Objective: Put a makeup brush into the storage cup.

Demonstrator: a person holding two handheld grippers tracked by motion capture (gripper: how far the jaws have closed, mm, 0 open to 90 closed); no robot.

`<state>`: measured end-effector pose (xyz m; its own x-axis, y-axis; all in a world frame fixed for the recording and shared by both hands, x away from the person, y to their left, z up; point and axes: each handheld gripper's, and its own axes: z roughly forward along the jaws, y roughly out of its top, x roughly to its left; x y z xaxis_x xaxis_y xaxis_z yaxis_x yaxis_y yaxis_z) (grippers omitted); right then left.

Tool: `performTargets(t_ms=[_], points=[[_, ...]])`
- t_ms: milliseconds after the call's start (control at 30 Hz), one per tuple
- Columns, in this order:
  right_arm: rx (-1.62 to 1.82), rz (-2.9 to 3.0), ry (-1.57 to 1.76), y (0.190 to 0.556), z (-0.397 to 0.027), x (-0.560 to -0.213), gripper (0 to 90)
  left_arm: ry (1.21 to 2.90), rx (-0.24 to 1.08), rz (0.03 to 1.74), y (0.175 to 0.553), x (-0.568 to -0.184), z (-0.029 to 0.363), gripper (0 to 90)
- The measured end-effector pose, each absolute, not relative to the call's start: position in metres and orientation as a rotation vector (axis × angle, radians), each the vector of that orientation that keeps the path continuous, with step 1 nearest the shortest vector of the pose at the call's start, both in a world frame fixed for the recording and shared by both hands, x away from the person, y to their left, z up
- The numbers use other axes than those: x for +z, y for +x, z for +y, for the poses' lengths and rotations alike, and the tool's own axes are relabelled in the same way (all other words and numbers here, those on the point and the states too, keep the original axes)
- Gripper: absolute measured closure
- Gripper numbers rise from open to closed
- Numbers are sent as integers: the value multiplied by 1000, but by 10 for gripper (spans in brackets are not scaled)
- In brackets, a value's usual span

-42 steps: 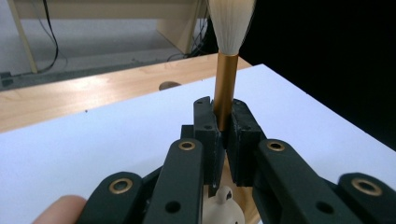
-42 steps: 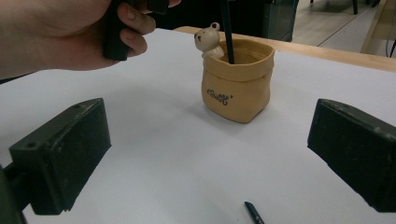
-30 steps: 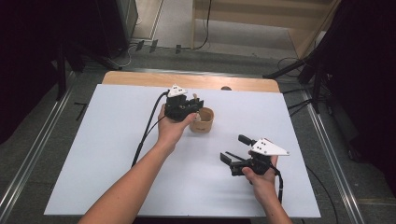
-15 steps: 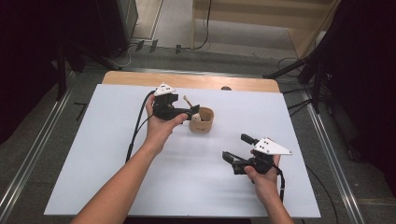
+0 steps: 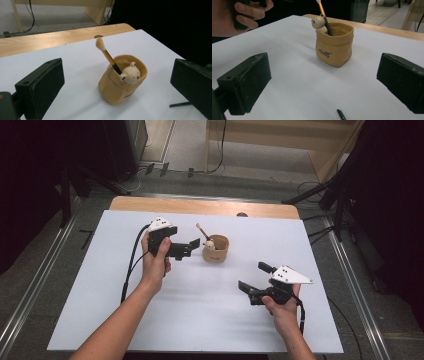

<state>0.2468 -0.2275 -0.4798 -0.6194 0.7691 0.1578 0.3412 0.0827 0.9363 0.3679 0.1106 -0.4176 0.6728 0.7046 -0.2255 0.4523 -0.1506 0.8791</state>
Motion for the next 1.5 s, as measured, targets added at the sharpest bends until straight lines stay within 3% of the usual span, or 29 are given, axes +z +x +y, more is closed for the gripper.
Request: performTargets(t_ms=[767, 1500], points=[[1386, 2141, 1090, 255, -247, -471, 2, 1791, 302, 903, 327, -427, 148, 0], [1184, 2403, 1060, 271, -243, -471, 127, 1784, 364, 910, 289, -449, 194, 0]])
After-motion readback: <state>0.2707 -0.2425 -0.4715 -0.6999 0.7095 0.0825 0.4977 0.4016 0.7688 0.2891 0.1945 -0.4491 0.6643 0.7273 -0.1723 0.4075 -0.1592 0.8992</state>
